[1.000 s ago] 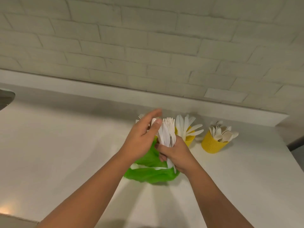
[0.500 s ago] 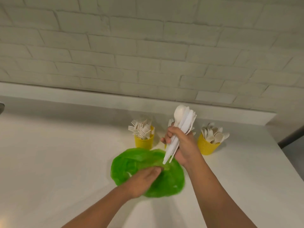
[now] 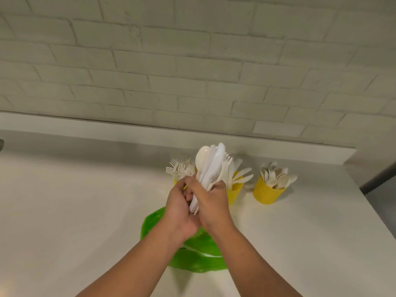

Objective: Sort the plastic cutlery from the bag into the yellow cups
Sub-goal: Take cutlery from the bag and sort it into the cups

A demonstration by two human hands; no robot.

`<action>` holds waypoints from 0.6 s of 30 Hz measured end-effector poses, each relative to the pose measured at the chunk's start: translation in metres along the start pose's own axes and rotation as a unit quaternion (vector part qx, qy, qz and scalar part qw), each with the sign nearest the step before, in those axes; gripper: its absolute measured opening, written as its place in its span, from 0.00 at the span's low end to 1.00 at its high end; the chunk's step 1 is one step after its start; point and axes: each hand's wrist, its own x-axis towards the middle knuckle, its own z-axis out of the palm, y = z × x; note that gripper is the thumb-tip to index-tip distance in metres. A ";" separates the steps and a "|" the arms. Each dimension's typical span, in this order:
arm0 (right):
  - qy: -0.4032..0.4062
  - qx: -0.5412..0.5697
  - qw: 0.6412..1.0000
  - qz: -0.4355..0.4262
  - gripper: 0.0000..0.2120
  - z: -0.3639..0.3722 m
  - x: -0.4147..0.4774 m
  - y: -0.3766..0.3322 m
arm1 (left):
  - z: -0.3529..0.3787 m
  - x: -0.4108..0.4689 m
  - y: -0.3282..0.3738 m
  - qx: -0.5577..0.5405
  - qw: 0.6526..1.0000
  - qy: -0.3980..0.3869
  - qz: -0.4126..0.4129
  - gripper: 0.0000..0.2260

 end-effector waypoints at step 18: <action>-0.156 -0.226 0.961 0.044 0.07 -0.035 -0.008 -0.015 | 0.000 0.004 0.020 0.276 0.955 -0.048 0.095 0.11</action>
